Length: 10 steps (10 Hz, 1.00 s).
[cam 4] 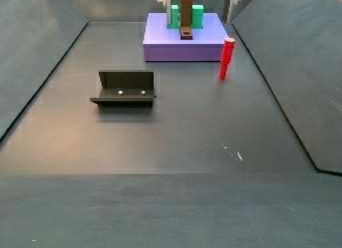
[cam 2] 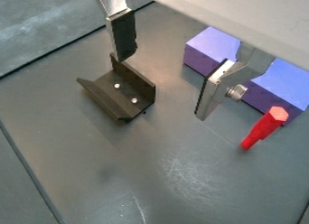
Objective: Pick up the red object. Move up. Move to above the board. Insert the red object.
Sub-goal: Pick up the red object.
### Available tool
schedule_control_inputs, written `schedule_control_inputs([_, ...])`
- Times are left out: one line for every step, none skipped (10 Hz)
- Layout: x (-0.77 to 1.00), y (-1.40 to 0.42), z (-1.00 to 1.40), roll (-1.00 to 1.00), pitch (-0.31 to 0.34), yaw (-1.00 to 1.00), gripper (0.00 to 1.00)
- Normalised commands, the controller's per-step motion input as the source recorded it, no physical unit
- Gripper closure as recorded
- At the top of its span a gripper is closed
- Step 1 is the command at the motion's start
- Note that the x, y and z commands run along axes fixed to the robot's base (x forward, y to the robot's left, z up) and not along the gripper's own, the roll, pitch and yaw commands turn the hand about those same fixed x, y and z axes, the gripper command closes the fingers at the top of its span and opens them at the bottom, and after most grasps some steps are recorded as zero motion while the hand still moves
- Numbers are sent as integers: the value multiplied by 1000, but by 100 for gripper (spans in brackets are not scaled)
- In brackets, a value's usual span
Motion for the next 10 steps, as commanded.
schedule_control_inputs([0,0,0,-4,0,0,0])
schedule_control_inputs([0,0,-11,-113,0,-26,0])
schedule_control_inputs([0,-6,-51,-174,0,-43,0])
schedule_control_inputs([0,-37,-60,-167,0,-23,0])
schedule_control_inputs([0,-31,-40,-141,0,-9,0])
schedule_control_inputs([0,-129,-31,-157,0,-20,0])
schedule_control_inputs([0,-214,-46,-154,0,-29,0])
schedule_control_inputs([0,-194,-103,-151,0,-31,0])
schedule_control_inputs([-57,-140,-131,-91,-3,-74,0])
schedule_control_inputs([-34,-306,-140,37,-33,-43,0])
